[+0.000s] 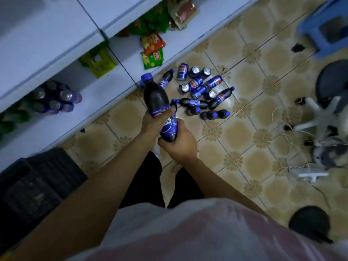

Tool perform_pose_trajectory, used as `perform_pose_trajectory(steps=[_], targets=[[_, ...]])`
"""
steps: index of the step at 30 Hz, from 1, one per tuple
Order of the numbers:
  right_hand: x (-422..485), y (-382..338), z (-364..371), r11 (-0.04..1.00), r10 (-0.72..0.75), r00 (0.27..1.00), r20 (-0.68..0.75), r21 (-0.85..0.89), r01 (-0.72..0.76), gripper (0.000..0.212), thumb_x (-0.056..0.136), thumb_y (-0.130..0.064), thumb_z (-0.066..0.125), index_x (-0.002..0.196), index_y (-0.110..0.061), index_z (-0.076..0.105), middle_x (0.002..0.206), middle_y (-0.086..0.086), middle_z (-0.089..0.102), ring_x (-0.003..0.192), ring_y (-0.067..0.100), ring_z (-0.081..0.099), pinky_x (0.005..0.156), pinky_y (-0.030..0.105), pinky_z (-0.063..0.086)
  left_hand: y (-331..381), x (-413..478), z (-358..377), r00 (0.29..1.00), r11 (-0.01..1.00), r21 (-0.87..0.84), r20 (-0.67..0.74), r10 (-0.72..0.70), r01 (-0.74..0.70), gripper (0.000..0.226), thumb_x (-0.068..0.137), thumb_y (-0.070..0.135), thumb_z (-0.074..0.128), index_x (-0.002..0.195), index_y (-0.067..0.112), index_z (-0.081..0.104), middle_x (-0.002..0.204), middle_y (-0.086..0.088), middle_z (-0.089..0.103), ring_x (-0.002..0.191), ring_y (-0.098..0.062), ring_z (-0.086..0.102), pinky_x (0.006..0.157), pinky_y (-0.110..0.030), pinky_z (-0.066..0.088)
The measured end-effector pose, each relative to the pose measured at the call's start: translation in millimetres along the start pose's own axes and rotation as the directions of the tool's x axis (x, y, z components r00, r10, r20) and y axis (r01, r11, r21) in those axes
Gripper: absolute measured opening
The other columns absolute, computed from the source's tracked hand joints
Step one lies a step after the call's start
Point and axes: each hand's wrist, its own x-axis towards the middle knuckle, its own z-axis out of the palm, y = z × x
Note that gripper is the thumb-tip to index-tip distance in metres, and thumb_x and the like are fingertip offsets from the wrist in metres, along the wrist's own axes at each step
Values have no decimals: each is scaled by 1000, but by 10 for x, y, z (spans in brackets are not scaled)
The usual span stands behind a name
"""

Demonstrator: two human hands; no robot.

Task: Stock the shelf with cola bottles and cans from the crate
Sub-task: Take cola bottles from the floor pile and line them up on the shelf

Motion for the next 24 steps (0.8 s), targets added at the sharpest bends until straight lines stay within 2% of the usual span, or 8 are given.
perform_pose_trajectory(steps=[4, 8, 12, 14, 18, 21, 24], targets=[[-340, -425, -94, 994, -108, 993, -45, -3, 108, 63, 62, -50, 71, 117, -31, 45, 96, -4, 68, 88, 26, 65, 74, 40, 53, 329, -436, -220, 991, 984, -155, 81, 103, -89, 20, 80, 12, 73, 98, 8, 64, 74, -1, 71, 66, -13, 67, 65, -27, 55], [-622, -569, -126, 985, -169, 983, -66, 33, 171, 70, 57, -55, 68, 120, -35, 42, 99, -8, 68, 91, 21, 66, 77, 39, 54, 472, -792, -337, 978, 967, -178, 66, 197, -183, 46, 66, 16, 76, 108, 4, 63, 86, -11, 68, 71, -20, 66, 68, -30, 54], [-884, -612, -279, 941, -322, 943, -86, 80, 328, 62, 65, -49, 76, 116, -33, 44, 97, -9, 67, 88, 15, 66, 75, 41, 55, 546, -1202, -326, 944, 931, -176, 18, 328, -320, 47, 67, 10, 78, 110, 3, 60, 85, -12, 68, 72, -23, 66, 70, -33, 55], [-1042, -666, -388, 899, -416, 900, -130, 91, 428, 61, 67, -43, 79, 117, -29, 46, 96, -9, 67, 86, 13, 66, 73, 41, 55, 598, -1445, -312, 918, 898, -201, -19, 396, -391, 44, 73, 3, 76, 113, 2, 57, 87, -11, 68, 72, -21, 67, 70, -33, 55], [-1335, -844, -583, 810, -542, 813, -212, 128, 573, 68, 68, -36, 81, 125, -26, 46, 98, -11, 65, 87, 10, 64, 74, 36, 55, 799, -1978, -309, 829, 809, -194, -47, 557, -554, 56, 65, 11, 81, 115, 2, 58, 91, -8, 70, 77, -18, 70, 70, -31, 55], [-1518, -1085, -681, 720, -635, 736, -235, 164, 674, 71, 67, -36, 80, 128, -30, 42, 103, -10, 64, 90, 8, 64, 77, 34, 55, 1011, -2398, -383, 753, 734, -172, -114, 648, -658, 54, 68, 4, 80, 117, 2, 56, 92, -7, 70, 78, -16, 70, 71, -29, 55], [-1697, -1387, -715, 618, -723, 650, -235, 199, 760, 73, 68, -30, 82, 130, -25, 43, 101, -17, 59, 87, -8, 58, 74, 12, 48, 1229, -2776, -550, 674, 659, -143, -175, 718, -738, 66, 61, 11, 83, 119, 0, 55, 96, -10, 69, 80, -18, 69, 73, -31, 56]])
